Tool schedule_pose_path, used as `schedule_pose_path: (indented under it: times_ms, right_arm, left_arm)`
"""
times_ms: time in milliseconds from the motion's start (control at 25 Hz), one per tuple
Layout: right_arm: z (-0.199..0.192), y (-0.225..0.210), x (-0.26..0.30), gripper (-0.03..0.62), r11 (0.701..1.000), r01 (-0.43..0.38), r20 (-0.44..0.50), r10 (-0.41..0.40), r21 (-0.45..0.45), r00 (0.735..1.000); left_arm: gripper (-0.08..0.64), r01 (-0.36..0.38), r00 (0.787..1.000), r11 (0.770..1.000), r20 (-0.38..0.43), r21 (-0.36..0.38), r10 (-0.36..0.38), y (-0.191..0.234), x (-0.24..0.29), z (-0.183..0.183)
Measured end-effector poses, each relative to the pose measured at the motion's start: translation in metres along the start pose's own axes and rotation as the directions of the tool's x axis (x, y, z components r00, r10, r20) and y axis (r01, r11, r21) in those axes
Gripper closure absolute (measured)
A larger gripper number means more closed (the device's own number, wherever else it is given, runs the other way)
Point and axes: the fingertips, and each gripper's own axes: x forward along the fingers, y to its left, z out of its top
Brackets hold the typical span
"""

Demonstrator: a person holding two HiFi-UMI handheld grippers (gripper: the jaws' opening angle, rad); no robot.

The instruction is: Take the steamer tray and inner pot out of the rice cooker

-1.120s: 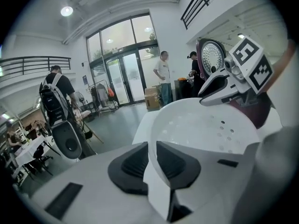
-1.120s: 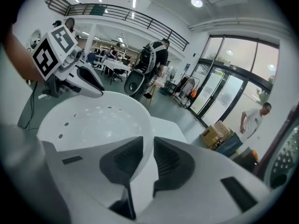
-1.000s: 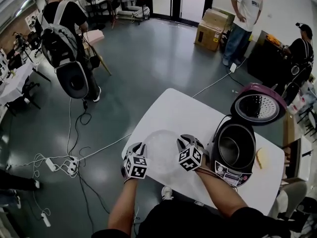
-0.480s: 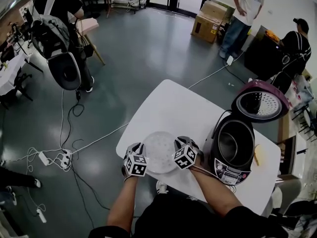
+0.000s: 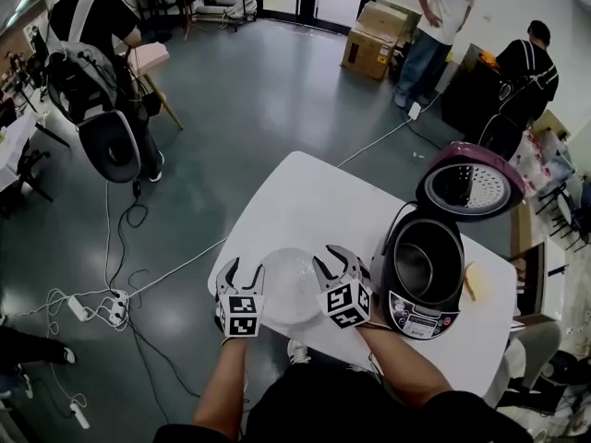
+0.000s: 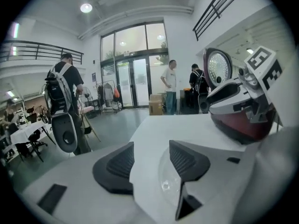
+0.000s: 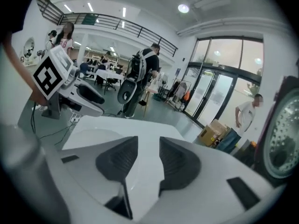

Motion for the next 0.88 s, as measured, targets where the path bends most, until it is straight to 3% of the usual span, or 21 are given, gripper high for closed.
schedule_pose_path:
  times_ms: [200, 440, 640, 880]
  right_arm:
    - [0.044, -0.034, -0.064, 0.43, 0.995, 0.094, 0.121, -0.098, 0.037, 0.988]
    - [0.038, -0.094, -0.143, 0.415, 0.966, 0.186, 0.184, -0.219, 0.178, 0.958]
    - [-0.018, -0.153, -0.205, 0.382, 0.898, 0.259, 0.119, -0.318, 0.355, 0.94]
    - [-0.089, -0.2, -0.258, 0.365, 0.833, 0.332, 0.008, -0.374, 0.443, 0.927]
  left_arm:
    - [0.283, 0.057, 0.989, 0.998, 0.136, -0.021, -0.053, -0.015, -0.027, 0.068]
    - [0.261, 0.202, 0.953, 0.979, 0.224, 0.028, -0.203, -0.084, -0.037, 0.137]
    - [0.221, 0.411, 0.889, 0.911, 0.204, 0.036, -0.409, -0.18, -0.023, 0.171]
    - [0.219, 0.562, 0.812, 0.825, 0.15, 0.061, -0.564, -0.273, -0.013, 0.189]
